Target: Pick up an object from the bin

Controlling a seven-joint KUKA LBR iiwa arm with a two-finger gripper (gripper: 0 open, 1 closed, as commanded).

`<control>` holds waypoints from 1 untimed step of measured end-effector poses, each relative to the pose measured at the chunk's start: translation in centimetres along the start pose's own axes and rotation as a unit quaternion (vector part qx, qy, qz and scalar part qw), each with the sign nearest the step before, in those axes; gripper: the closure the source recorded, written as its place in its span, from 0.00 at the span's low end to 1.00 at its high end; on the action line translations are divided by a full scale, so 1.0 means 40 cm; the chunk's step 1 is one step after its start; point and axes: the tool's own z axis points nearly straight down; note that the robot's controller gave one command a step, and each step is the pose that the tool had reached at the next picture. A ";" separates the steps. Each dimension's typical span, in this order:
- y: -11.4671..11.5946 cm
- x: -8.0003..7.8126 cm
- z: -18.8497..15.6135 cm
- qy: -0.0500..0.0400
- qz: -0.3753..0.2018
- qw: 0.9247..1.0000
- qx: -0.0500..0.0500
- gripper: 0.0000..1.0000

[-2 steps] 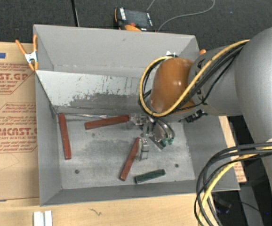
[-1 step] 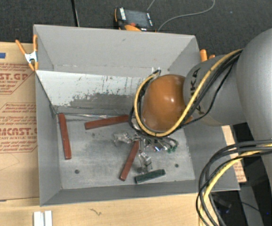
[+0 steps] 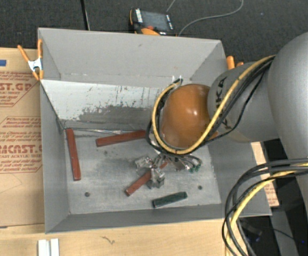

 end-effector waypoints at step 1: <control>-0.115 -0.089 -0.423 -0.003 -0.135 0.991 0.003 1.00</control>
Offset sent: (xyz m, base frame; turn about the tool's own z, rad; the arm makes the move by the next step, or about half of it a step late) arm 0.0526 -0.0195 0.1654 -0.2728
